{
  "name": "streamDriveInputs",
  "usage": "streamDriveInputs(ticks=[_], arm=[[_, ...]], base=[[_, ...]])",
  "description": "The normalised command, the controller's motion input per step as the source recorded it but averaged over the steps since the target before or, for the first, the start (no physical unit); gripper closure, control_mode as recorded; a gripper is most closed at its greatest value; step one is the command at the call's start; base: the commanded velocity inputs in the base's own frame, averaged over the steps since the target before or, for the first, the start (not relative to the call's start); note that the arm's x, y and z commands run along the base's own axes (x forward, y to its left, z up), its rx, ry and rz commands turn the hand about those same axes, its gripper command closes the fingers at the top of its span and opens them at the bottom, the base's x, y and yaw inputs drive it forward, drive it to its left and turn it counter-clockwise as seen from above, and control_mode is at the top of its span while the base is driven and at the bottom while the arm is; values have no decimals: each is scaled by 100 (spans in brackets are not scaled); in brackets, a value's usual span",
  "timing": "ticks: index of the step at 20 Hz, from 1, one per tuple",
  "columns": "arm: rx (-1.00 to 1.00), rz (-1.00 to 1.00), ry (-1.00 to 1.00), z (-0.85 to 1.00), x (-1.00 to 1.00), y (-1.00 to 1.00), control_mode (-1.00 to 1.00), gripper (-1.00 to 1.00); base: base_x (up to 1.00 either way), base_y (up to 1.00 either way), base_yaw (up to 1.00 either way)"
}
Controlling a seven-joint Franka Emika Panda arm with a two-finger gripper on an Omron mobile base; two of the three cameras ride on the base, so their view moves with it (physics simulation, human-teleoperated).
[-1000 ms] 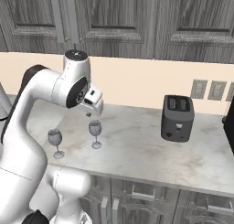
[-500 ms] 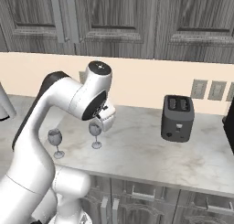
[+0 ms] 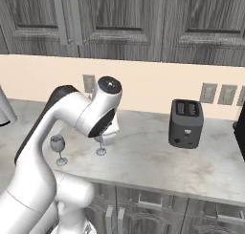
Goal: Retrieve the wine glasses from the counter and place one next to each plate.
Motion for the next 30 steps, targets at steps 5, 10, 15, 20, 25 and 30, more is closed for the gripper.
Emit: streamDriveInputs(ticks=[5, 10, 15, 20, 25, 30], arm=[[26, -26, 0, -39, 9, -13, -100, -100], [37, -11, 0, -48, 20, -10, -100, -100], [26, -1, 0, -31, 25, -9, -100, -100], [15, 4, 9, -30, 46, -12, -100, -100], [15, 13, 9, -37, 40, -25, -100, -100], [11, 17, 3, -32, 56, -17, -100, -100]], base=[[0, 0, 0], [0, 0, 0], [0, 0, 0], [0, 0, 0], [0, 0, 0], [0, 0, 0]])
